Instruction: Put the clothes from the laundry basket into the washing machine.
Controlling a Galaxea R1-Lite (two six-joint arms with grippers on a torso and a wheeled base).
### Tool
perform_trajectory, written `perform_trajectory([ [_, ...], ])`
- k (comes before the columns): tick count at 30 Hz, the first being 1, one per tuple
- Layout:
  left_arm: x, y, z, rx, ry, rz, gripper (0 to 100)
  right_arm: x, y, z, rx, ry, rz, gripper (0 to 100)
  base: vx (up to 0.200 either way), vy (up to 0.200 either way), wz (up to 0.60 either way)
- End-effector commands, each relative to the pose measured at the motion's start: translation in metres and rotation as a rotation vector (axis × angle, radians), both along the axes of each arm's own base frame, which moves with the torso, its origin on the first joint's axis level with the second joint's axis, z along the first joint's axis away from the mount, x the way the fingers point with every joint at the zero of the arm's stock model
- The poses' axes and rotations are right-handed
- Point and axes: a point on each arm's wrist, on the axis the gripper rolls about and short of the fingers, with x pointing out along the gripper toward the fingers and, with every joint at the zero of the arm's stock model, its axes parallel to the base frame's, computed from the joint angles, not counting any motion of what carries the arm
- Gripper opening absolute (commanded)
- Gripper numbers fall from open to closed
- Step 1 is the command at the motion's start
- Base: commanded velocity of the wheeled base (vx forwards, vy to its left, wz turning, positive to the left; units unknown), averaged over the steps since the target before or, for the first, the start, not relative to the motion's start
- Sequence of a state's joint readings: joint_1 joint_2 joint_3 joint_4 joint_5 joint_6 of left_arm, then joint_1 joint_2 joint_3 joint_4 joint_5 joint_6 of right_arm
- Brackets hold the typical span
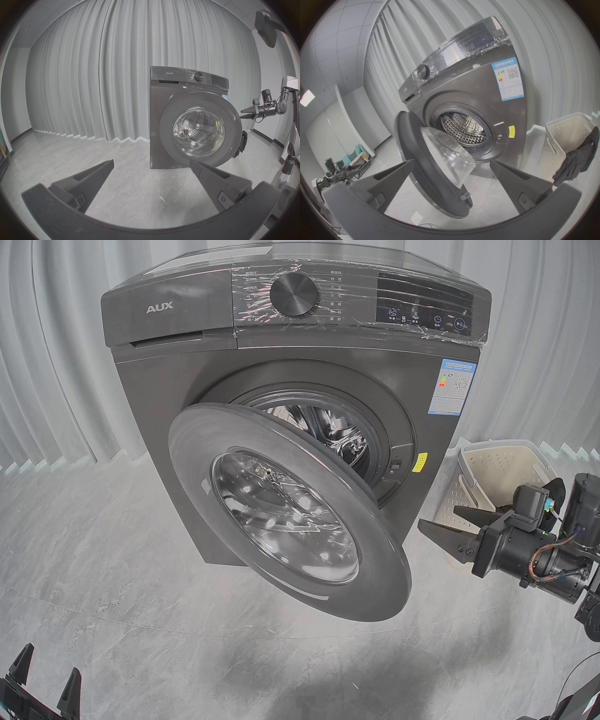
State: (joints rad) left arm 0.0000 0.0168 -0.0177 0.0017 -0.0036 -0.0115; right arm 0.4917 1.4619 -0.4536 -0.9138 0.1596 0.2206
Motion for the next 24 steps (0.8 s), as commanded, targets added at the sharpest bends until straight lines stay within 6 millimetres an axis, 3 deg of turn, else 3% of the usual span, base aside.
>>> perform_trajectory([
  [1, 0.0, 0.0, -0.005, -0.001, 0.001, 0.001, 100, 0.02, 0.012, -0.034, -0.08, 0.113, -0.045, 100, 0.0, 0.0, 0.0],
  [10, 0.0, 0.0, -0.005, -0.001, 0.001, 0.001, 100, 0.018, 0.029, -0.047, -0.126, 0.142, -0.002, 100, 0.0, 0.0, 0.0],
  [16, 0.0, 0.0, -0.005, -0.001, 0.001, -0.001, 100, 0.003, 0.039, -0.051, -0.142, 0.151, 0.06, 100, 0.0, 0.0, 0.0],
  [24, 0.0, 0.0, -0.005, -0.001, 0.001, -0.001, 100, 0.025, 0.045, -0.053, -0.144, 0.146, -0.043, 100, 0.0, 0.0, 0.0],
])
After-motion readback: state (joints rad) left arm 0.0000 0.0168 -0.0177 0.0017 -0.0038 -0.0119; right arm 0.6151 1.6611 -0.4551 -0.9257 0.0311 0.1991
